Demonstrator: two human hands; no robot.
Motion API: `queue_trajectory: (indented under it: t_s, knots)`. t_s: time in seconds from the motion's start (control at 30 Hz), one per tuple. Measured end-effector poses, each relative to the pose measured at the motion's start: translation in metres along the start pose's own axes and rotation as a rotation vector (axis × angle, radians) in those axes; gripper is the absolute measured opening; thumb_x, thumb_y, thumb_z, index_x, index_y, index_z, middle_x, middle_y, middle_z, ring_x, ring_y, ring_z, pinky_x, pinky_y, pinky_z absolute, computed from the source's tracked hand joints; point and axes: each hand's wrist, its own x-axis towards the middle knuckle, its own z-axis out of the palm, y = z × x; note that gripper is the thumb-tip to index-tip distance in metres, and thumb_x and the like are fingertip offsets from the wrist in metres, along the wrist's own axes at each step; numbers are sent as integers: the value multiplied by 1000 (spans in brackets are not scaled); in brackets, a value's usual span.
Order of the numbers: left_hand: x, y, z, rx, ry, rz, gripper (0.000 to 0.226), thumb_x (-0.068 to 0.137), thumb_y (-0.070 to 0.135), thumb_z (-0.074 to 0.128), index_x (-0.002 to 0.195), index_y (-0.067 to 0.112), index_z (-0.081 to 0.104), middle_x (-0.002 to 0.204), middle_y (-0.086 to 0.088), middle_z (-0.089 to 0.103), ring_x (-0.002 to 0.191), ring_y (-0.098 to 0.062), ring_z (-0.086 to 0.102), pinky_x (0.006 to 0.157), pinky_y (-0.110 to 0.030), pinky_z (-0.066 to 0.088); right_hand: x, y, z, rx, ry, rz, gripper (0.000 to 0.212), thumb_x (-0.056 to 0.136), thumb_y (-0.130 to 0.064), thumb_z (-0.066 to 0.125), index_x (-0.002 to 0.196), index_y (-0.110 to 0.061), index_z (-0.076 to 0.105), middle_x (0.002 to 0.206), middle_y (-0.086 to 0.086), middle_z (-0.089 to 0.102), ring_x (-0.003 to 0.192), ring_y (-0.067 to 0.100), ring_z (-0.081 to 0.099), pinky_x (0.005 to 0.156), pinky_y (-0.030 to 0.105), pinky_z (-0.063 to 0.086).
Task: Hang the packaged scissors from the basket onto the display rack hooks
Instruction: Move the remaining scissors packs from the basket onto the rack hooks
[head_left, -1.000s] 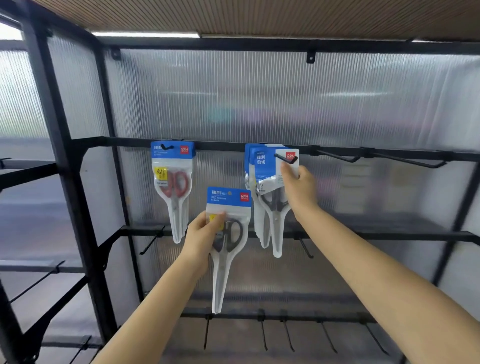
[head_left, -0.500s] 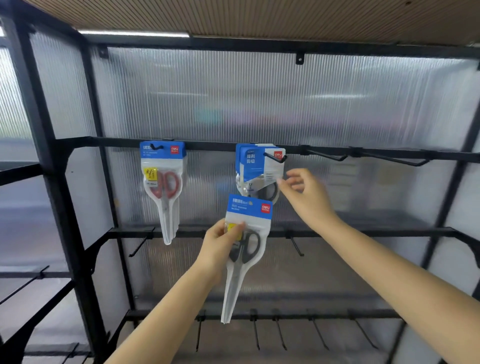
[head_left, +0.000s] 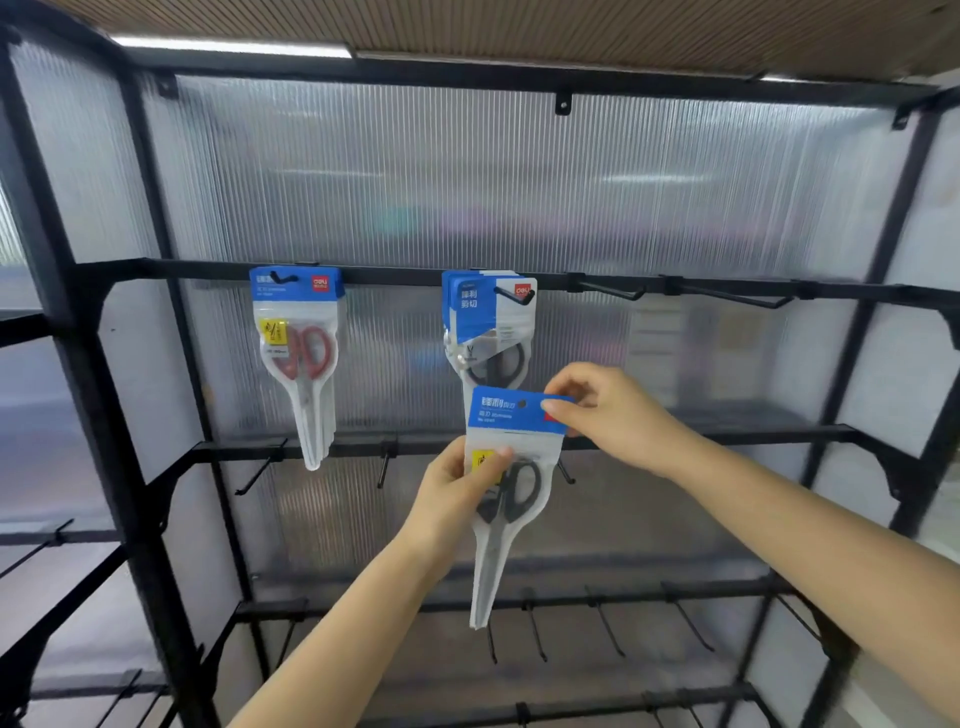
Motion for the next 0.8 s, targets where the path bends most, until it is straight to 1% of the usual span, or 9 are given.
queue_trajectory:
  t_s: [0.07,0.17,0.27,0.37,0.47,0.57,0.63,0.73,0.8]
  knots:
    - [-4,-2,-1,-17,-7,-4,36,78,29,68,110,11,64,103,-8,70,96,-22,65,88,-36,51,0,-7,-2,8,8,-48,25,90,-11,60,74,-30,55,76,-10,62,82,18,64,82,46,53]
    - [-7,-3,-1,-46,-21,-14,28,80,21,71,105,11,64,102,-5,71,98,-21,66,91,-39,51,5,-19,-8,-8,45,-121,26,89,-12,61,75,-33,54,77,-12,61,76,11,59,76,38,52]
    - [-7,-1,2,-34,-27,7,15,87,9,62,102,10,64,98,-2,73,97,-19,68,85,-35,55,11,-29,-17,-22,72,-160,25,90,-13,60,76,-33,55,79,-12,60,79,12,57,76,36,50]
    - [-3,6,4,-33,1,28,11,90,6,58,100,7,64,93,-1,72,89,-16,69,76,-29,57,17,-39,-26,-1,114,-174,24,90,-11,59,77,-31,55,79,-11,60,80,14,58,73,31,47]
    - [1,14,6,-30,24,46,7,90,6,58,95,4,62,89,-4,71,87,-17,69,77,-31,58,24,-46,-34,-11,165,-185,25,90,-12,60,75,-31,55,80,-11,61,84,17,61,74,33,50]
    - [3,21,7,-19,35,65,4,90,6,58,92,6,62,90,-5,71,88,-19,70,79,-35,58,29,-49,-37,-15,193,-171,23,90,-13,60,75,-30,56,82,-6,63,82,16,61,70,35,52]
    - [6,25,8,-7,46,70,4,89,7,59,91,8,62,92,-7,71,89,-22,69,80,-37,58,33,-49,-38,-10,214,-172,23,90,-12,59,76,-30,56,86,-2,64,81,14,61,68,31,52]
    - [10,28,8,22,63,68,4,90,8,59,89,11,63,93,-9,70,91,-26,68,82,-41,57,40,-47,-40,2,245,-162,24,90,-12,60,75,-31,56,82,-7,63,75,6,58,64,21,49]
    - [12,29,9,40,66,67,4,90,10,60,89,12,63,94,-11,70,94,-30,67,83,-46,56,44,-45,-41,-3,265,-139,22,90,-13,60,76,-29,57,79,-10,61,73,5,57,58,17,48]
